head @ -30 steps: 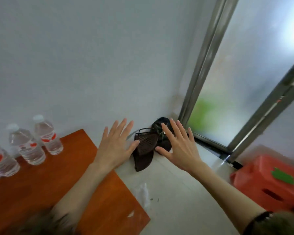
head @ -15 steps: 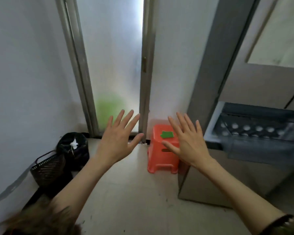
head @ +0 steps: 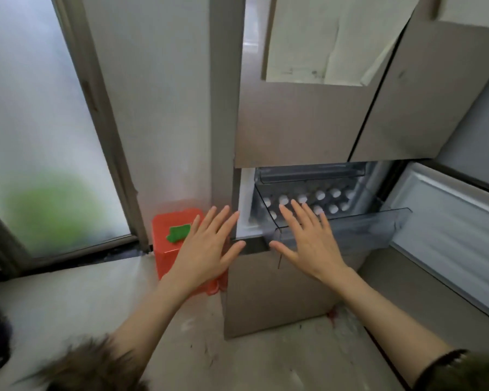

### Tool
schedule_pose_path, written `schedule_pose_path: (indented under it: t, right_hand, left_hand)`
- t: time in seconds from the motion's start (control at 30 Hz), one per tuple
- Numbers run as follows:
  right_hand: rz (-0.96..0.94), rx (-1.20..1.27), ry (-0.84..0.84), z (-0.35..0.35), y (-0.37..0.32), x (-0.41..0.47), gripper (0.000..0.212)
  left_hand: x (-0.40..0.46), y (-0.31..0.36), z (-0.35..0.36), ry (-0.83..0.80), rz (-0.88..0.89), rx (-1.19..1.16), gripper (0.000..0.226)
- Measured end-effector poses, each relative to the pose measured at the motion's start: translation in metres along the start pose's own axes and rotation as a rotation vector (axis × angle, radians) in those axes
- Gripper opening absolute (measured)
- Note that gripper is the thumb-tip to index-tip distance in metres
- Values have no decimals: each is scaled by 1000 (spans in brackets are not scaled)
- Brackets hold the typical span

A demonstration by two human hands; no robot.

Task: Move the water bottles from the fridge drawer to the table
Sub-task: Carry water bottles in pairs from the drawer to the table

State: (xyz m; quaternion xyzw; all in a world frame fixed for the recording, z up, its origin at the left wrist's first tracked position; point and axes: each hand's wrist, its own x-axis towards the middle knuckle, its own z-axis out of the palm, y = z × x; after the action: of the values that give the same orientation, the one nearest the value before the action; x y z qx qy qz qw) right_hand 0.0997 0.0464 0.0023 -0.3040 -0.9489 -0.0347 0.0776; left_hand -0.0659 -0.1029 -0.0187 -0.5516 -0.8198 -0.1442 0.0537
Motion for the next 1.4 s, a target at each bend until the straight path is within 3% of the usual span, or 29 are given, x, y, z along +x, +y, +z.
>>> schedule_pose_path:
  t: [0.1, 0.2, 0.37, 0.5, 0.67, 0.77, 0.87, 1.13, 1.3, 1.4]
  right_hand:
    - [37, 9, -15, 16, 38, 28, 110]
    - [63, 44, -58, 33, 73, 51, 111]
    - [44, 78, -182, 59, 118, 94, 72]
    - [-2, 143, -218, 85, 153, 142, 64]
    - [-34, 462, -363, 119, 180, 185, 40]
    - [72, 655, -514, 126, 191, 206, 31]
    - [171, 802, -620, 128, 190, 223, 35]
    - [405, 1167, -679, 149, 173, 251, 34]
    - [609, 1515, -727, 166, 165, 270, 21]
    - [724, 1646, -708, 175, 163, 276, 16]
  left_hand:
    - [51, 15, 24, -60, 12, -37, 75]
    - [92, 34, 45, -123, 15, -98, 66]
    - [149, 64, 85, -144, -53, -238, 58]
    - [196, 86, 118, -94, -155, -315, 53]
    - [241, 101, 156, -79, -399, -473, 51]
    - [259, 102, 173, -107, -522, -450, 56]
    - [271, 100, 177, -140, -585, -436, 63]
    - [296, 90, 192, -129, -760, -419, 72]
    - [307, 80, 202, -14, -843, -416, 57]
    - [304, 84, 208, -49, -825, -301, 39]
